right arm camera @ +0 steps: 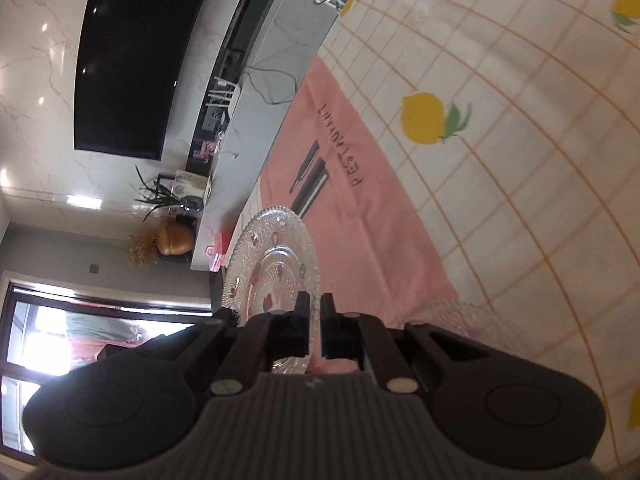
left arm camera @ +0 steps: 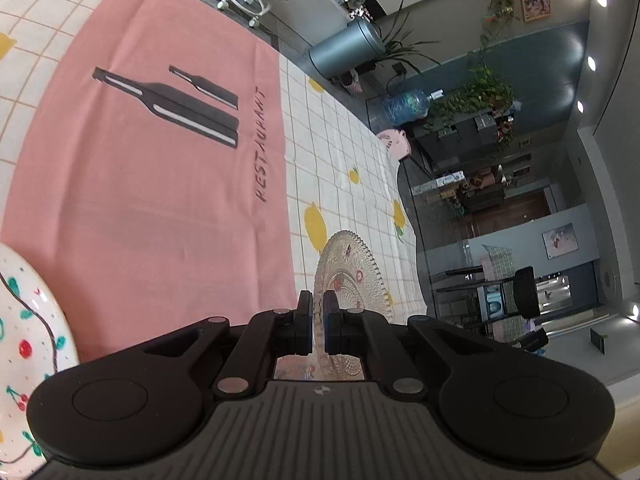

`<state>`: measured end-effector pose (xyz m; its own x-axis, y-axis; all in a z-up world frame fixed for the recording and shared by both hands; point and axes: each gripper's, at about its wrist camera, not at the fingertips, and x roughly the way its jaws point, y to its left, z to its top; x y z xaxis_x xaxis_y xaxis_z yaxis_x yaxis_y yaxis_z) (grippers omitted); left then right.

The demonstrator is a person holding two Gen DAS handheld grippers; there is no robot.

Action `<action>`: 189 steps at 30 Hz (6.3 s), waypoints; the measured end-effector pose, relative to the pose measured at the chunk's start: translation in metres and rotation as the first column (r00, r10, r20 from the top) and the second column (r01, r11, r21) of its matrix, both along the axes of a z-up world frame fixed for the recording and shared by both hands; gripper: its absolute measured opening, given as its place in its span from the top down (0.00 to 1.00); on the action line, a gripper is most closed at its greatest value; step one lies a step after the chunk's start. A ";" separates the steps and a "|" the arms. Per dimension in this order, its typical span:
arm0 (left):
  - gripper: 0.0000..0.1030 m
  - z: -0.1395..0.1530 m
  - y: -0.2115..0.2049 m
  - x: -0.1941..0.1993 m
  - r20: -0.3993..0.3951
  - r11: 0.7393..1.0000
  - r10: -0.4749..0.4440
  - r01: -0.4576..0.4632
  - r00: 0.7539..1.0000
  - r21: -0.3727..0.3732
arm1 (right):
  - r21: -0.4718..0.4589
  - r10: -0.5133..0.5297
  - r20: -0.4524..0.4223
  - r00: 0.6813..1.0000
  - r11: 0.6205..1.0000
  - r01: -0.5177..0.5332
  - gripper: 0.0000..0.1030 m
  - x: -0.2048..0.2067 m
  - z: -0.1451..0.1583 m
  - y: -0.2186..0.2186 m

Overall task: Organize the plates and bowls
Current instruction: 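Lift the glass plate with both grippers and carry it toward the bowl stack, then lower the glass plate onto the cloth and open both grippers, then move both grippers to the white Fruity plate, then close both grippers on the Fruity plate rim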

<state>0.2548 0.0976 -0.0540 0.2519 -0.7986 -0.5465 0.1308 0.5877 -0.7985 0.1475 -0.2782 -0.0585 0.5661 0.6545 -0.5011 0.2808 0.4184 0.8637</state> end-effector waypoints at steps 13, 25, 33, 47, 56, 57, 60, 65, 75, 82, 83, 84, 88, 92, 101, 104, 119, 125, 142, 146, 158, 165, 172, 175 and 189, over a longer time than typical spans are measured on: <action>0.96 -0.016 -0.042 -0.029 -0.049 0.986 -0.127 0.132 0.991 0.100 | -0.017 -0.133 -0.054 0.990 0.991 0.132 0.98 -0.081 -0.017 -0.023; 0.95 -0.033 -0.071 -0.015 -0.143 0.950 -0.225 0.250 0.964 0.186 | 0.030 -0.210 -0.166 0.963 0.976 0.218 0.97 -0.109 -0.037 -0.025; 0.95 -0.037 -0.084 -0.017 -0.138 0.922 -0.277 0.303 0.951 0.241 | -0.001 -0.211 -0.200 0.957 0.977 0.215 0.97 -0.120 -0.044 -0.021; 0.90 -0.049 -0.084 -0.019 -0.157 0.896 -0.295 0.331 0.942 0.298 | -0.102 -0.158 -0.176 0.972 0.985 0.142 0.95 -0.127 -0.040 0.000; 0.88 -0.047 -0.086 -0.020 -0.137 0.891 -0.307 0.335 0.942 0.307 | -0.233 -0.113 -0.183 0.977 0.970 0.068 0.79 -0.120 -0.018 0.011; 0.87 -0.047 -0.086 -0.020 -0.135 0.891 -0.308 0.335 0.942 0.307 | -0.260 -0.109 -0.175 0.979 0.964 0.061 0.79 -0.120 -0.015 0.013; 0.87 -0.046 -0.087 -0.021 -0.128 0.890 -0.309 0.334 0.942 0.311 | -0.318 -0.103 -0.145 0.984 0.947 0.053 0.79 -0.119 -0.007 0.015; 0.87 -0.044 -0.089 -0.023 -0.113 0.886 -0.312 0.331 0.943 0.326 | -0.355 -0.103 -0.115 0.988 0.933 0.056 0.89 -0.117 -0.003 0.012; 0.80 -0.028 -0.115 -0.032 -0.090 0.801 -0.356 0.354 0.930 0.482 | -0.544 -0.036 -0.079 0.996 0.839 -0.013 0.89 -0.109 0.006 0.029; 0.69 -0.021 -0.139 -0.041 -0.098 0.714 -0.383 0.361 0.919 0.599 | -0.504 -0.032 -0.104 0.994 0.864 -0.024 0.89 -0.107 -0.011 0.024; 0.68 -0.021 -0.143 -0.043 -0.103 0.704 -0.378 0.357 0.920 0.613 | -0.501 -0.033 -0.103 0.994 0.865 -0.023 0.89 -0.107 -0.011 0.024; 0.66 -0.020 -0.146 -0.045 -0.102 0.692 -0.380 0.356 0.919 0.628 | -0.501 -0.033 -0.103 0.994 0.865 -0.023 0.89 -0.106 -0.012 0.024; 0.57 -0.018 -0.164 -0.054 -0.095 0.623 -0.412 0.357 0.906 0.696 | -0.482 -0.033 -0.100 0.994 0.876 -0.020 0.89 -0.105 -0.015 0.024; 0.53 -0.018 -0.173 -0.057 -0.110 0.583 -0.407 0.351 0.907 0.733 | -0.482 -0.027 -0.094 0.995 0.876 -0.022 0.89 -0.104 -0.016 0.026; 0.63 -0.020 -0.199 -0.075 -0.100 0.401 -0.481 0.320 0.871 0.858 | -0.455 -0.018 -0.086 0.996 0.890 -0.023 0.89 -0.102 -0.021 0.021; 0.62 -0.017 -0.200 -0.074 -0.093 0.395 -0.484 0.312 0.870 0.864 | -0.454 -0.013 -0.084 0.996 0.891 -0.027 0.89 -0.102 -0.021 0.021; 0.25 0.065 -0.125 -0.086 0.279 0.710 -0.207 -0.052 0.938 0.702 | -0.608 0.014 0.048 0.999 0.794 0.018 0.34 -0.105 0.027 0.025; 0.16 0.097 -0.072 -0.108 0.429 0.745 -0.019 -0.273 0.903 0.608 | -0.661 0.096 0.157 0.983 0.750 0.032 0.12 -0.095 0.064 0.042; 0.05 0.072 0.092 -0.158 0.518 0.600 0.471 -0.690 0.714 0.405 | -0.531 0.572 0.303 0.762 0.766 -0.362 0.06 0.032 0.105 0.140; 0.10 0.044 0.114 -0.164 0.480 0.532 0.525 -0.712 0.702 0.459 | -0.415 0.659 0.269 0.702 0.737 -0.533 0.06 0.074 0.082 0.166; 0.11 -0.036 0.172 -0.155 0.121 0.643 0.670 -0.654 0.732 0.399 | -0.174 0.799 0.089 0.594 0.600 -0.781 0.15 0.171 -0.008 0.239; 0.13 -0.050 0.193 -0.156 0.061 0.678 0.704 -0.696 0.707 0.236 | -0.164 0.836 -0.006 0.548 0.540 -0.826 0.31 0.190 -0.044 0.272; 0.19 -0.069 0.202 -0.163 -0.006 0.718 0.696 -0.695 0.718 0.042 | -0.098 0.867 -0.029 0.498 0.493 -0.865 0.42 0.191 -0.064 0.280; 0.24 -0.073 0.195 -0.157 0.007 0.748 0.664 -0.664 0.748 0.012 | -0.018 0.854 -0.034 0.520 0.519 -0.854 0.57 0.195 -0.078 0.278; 0.95 -0.071 0.193 -0.151 -0.059 0.712 0.702 -0.695 0.710 0.100 | -0.033 0.810 -0.034 0.585 0.584 -0.811 0.95 0.191 -0.087 0.268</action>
